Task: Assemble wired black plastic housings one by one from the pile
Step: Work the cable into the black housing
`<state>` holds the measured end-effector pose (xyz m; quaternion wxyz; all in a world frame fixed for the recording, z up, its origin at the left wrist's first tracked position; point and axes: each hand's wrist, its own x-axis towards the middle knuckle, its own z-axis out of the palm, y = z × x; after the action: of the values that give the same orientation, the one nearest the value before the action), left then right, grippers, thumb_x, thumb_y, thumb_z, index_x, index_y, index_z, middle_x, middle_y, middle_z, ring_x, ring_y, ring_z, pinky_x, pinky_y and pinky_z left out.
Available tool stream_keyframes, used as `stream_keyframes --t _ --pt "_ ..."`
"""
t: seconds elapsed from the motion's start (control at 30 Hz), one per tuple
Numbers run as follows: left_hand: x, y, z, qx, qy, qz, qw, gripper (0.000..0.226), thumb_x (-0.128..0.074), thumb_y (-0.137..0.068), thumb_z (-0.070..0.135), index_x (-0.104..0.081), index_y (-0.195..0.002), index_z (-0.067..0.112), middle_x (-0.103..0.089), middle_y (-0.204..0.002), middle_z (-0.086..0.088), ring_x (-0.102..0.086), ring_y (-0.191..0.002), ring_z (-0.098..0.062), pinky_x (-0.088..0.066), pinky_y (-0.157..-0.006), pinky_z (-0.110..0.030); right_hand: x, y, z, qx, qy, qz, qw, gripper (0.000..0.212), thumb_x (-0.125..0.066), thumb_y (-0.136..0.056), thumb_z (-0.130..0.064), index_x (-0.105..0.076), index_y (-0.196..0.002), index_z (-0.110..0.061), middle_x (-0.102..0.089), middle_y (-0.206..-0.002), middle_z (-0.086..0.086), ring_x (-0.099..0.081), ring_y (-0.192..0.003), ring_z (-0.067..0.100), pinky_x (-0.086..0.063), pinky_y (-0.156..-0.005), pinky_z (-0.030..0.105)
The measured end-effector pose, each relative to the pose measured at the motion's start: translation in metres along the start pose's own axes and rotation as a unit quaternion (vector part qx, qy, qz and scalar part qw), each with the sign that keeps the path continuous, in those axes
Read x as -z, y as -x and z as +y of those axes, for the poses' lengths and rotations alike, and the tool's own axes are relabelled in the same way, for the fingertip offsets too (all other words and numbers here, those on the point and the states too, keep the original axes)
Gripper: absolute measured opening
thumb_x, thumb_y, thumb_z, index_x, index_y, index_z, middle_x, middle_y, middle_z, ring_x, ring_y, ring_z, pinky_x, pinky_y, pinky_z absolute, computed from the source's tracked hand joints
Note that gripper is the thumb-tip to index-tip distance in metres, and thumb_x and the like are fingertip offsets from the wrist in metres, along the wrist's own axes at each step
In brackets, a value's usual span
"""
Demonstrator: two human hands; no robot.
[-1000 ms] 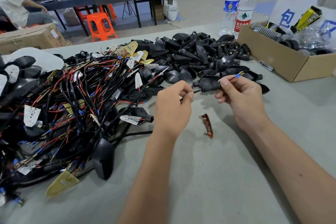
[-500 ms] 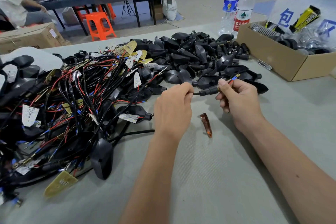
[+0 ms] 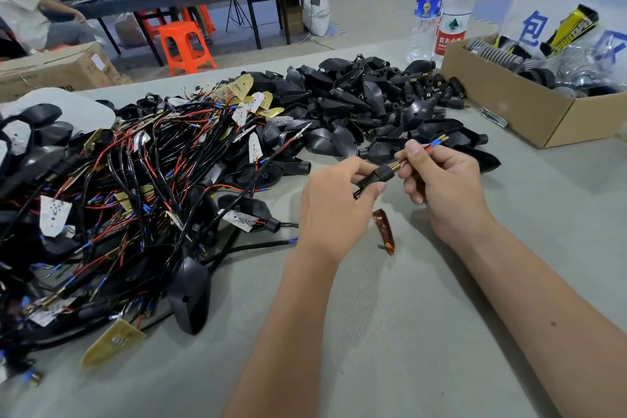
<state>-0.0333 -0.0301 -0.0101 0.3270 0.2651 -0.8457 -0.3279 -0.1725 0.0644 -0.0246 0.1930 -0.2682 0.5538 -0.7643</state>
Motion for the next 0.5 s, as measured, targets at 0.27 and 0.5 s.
stream_keyframes --t 0.27,0.5 --pt "0.005 -0.002 -0.007 0.015 0.012 -0.003 1.000 0.015 -0.081 -0.085 0.028 -0.067 -0.084 0.033 -0.066 -0.073 0.020 -0.052 -0.056 -0.003 -0.053 -0.066 -0.034 0.008 -0.008 -0.004 -0.039 -0.069 0.091 0.993 0.024 -0.064 -0.102 -0.023 -0.071 -0.089 -0.004 -0.069 -0.068 0.004 -0.053 -0.052 0.009 -0.038 -0.044 0.018" --pt "0.005 -0.003 -0.005 -0.018 0.039 0.031 0.999 0.023 -0.077 -0.083 0.017 -0.058 -0.085 0.029 -0.065 -0.081 0.018 -0.061 -0.067 -0.008 -0.050 -0.061 -0.022 -0.003 0.000 -0.010 -0.064 -0.099 -0.036 0.992 0.018 -0.062 -0.102 -0.018 -0.074 -0.092 -0.008 -0.066 -0.075 0.006 -0.056 -0.060 0.011 -0.042 -0.049 0.018"
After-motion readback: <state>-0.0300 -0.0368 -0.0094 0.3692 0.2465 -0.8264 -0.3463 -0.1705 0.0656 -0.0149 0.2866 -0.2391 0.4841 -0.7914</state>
